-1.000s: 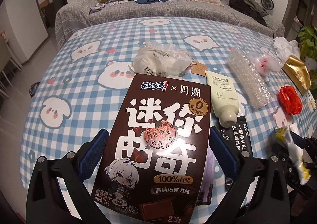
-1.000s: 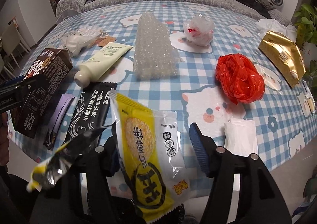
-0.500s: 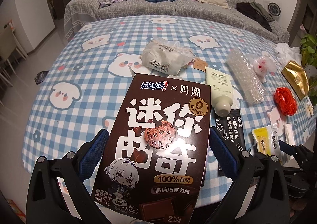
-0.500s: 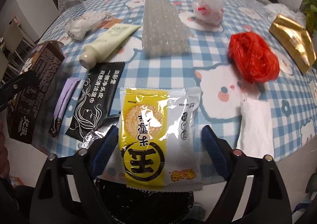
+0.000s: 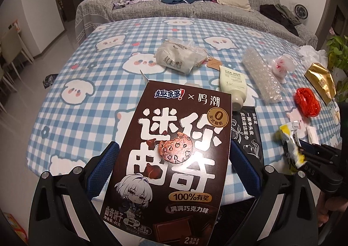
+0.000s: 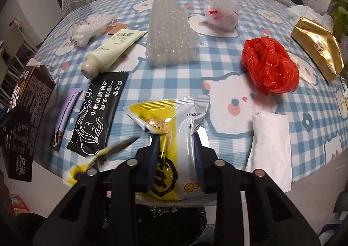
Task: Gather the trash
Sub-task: 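Lift the brown box with the left tool while the right tool carries the yellow bag toward the trash bin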
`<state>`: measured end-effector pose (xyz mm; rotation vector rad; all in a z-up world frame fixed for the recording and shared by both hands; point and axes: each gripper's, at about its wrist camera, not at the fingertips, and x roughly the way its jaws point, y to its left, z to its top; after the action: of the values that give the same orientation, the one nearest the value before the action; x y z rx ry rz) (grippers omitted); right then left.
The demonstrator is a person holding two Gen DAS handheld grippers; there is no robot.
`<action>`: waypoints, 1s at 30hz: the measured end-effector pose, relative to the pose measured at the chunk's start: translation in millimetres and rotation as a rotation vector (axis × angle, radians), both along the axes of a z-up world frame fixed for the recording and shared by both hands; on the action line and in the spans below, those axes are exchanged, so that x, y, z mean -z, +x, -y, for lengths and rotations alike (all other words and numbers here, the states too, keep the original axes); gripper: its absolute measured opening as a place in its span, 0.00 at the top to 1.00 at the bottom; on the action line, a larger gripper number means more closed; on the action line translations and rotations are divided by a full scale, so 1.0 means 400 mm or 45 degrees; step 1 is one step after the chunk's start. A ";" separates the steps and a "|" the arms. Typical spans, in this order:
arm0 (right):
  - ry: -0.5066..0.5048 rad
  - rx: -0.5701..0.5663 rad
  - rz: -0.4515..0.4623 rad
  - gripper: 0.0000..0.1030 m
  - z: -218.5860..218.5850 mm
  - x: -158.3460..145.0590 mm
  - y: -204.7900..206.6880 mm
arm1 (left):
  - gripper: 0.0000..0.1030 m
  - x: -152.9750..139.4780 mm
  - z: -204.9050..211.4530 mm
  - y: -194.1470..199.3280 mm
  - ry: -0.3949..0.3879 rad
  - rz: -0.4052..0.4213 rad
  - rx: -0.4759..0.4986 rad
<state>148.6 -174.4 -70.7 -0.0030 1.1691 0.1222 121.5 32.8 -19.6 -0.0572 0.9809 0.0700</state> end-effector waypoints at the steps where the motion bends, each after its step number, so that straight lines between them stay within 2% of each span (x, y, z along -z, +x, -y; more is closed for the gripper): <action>1: -0.004 0.000 0.006 0.75 -0.002 -0.001 -0.002 | 0.06 0.001 0.002 -0.006 0.001 0.001 -0.001; 5: -0.025 0.001 0.025 0.79 -0.004 -0.010 -0.015 | 0.06 -0.005 0.009 -0.027 -0.005 0.008 -0.012; 12: -0.003 0.034 0.049 0.80 0.020 -0.042 -0.055 | 0.06 -0.037 0.024 -0.071 -0.014 0.034 -0.026; 30: 0.062 0.034 0.249 0.80 0.015 -0.280 -0.255 | 0.06 -0.189 0.067 -0.253 -0.038 0.137 -0.093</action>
<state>46.4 -180.5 41.1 0.0428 0.9703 0.1242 20.2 6.2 55.8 -0.1234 0.8721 0.1185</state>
